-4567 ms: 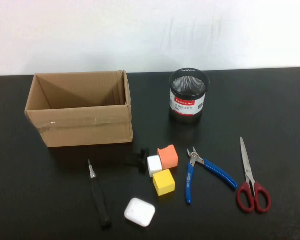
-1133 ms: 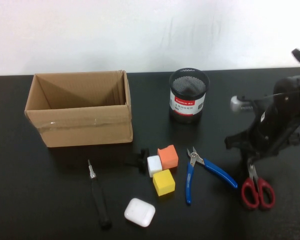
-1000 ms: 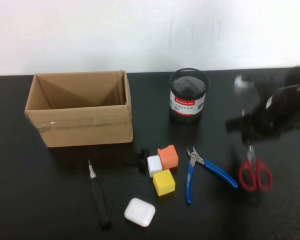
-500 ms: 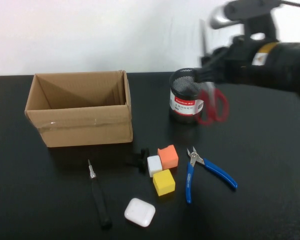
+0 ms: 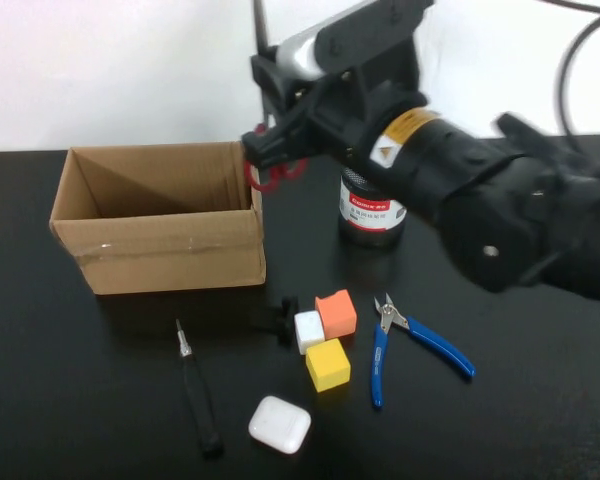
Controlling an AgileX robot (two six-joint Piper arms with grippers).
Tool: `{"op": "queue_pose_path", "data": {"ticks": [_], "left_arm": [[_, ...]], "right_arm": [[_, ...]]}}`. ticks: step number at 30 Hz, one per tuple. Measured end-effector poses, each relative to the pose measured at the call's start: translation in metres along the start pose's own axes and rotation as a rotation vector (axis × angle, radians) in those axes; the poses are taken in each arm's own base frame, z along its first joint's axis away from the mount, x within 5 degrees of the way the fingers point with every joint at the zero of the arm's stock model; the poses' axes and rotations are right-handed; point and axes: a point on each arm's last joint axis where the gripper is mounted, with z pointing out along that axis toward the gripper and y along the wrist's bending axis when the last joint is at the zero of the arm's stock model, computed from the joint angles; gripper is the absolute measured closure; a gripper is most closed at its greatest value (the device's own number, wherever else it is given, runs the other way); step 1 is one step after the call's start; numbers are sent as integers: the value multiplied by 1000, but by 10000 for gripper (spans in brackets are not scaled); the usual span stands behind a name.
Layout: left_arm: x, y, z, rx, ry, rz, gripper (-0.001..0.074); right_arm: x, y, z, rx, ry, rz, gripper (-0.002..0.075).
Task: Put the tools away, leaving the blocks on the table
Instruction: Place the Scissors into the box
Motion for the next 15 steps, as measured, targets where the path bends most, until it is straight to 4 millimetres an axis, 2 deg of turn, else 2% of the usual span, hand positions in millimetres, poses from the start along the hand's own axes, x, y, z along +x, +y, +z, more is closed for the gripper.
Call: {"op": "queue_pose_path", "data": {"ticks": [4, 8, 15], "left_arm": [[0, 0, 0, 0, 0, 0, 735], [0, 0, 0, 0, 0, 0, 735], [0, 0, 0, 0, 0, 0, 735]], "right_arm": [[-1, 5, 28, -17, 64, 1, 732], [-6, 12, 53, -34, 41, -5, 732], [25, 26, 80, -59, 46, -23, 732]]}}
